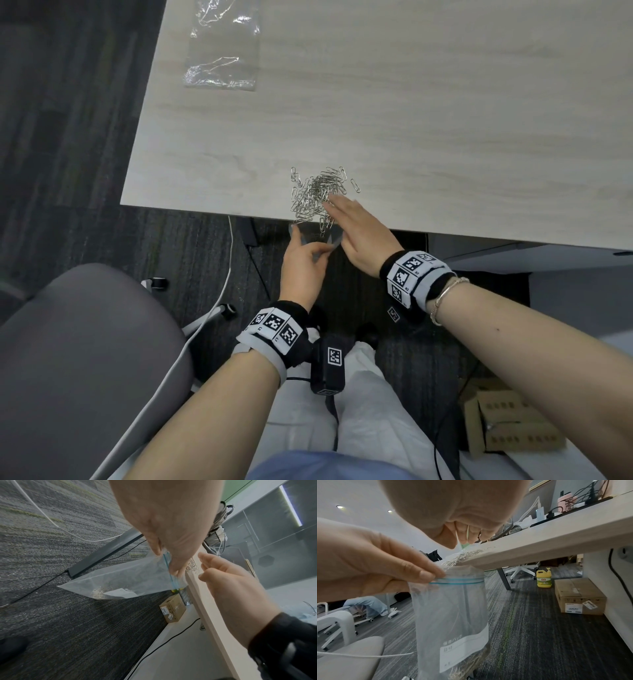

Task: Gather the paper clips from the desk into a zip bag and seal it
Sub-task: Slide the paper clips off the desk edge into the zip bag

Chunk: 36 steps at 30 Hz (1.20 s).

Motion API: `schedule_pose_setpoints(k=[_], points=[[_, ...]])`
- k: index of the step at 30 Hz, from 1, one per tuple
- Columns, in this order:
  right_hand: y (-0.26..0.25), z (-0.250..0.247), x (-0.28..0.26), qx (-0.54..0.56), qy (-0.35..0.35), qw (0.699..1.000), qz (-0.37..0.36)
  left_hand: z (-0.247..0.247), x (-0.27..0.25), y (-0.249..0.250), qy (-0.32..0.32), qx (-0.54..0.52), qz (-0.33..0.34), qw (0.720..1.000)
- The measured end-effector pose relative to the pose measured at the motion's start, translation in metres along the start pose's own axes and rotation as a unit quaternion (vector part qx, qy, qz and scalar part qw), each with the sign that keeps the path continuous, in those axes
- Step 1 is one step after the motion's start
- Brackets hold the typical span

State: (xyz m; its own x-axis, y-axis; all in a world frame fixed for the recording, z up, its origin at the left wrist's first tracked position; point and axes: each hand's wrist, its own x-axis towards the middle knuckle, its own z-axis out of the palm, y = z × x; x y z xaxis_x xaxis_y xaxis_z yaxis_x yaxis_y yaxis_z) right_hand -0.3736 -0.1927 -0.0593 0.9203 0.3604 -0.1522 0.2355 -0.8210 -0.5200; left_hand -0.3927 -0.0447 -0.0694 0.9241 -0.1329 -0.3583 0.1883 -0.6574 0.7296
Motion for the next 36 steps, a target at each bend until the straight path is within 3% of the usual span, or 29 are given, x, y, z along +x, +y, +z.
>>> schedule_pose_setpoints(k=[6,12,19,30,36], points=[[-0.004,0.011,-0.001,-0.068,-0.051,0.996,0.011,-0.005,0.001,0.000,0.012,-0.002,0.003,1.000],[-0.008,0.019,-0.015,-0.039,-0.086,0.995,-0.019,-0.007,0.000,-0.003,0.003,0.017,0.010,1.000],[-0.011,0.006,-0.003,-0.017,-0.050,0.998,-0.025,-0.011,0.000,-0.006,0.003,0.006,0.010,1.000],[-0.021,0.007,0.032,-0.166,-0.120,0.977,-0.054,-0.017,0.000,-0.008,-0.009,0.032,0.012,0.999],[-0.018,0.011,0.011,-0.050,-0.142,0.985,-0.083,-0.017,0.001,-0.009,-0.024,0.043,0.009,0.999]])
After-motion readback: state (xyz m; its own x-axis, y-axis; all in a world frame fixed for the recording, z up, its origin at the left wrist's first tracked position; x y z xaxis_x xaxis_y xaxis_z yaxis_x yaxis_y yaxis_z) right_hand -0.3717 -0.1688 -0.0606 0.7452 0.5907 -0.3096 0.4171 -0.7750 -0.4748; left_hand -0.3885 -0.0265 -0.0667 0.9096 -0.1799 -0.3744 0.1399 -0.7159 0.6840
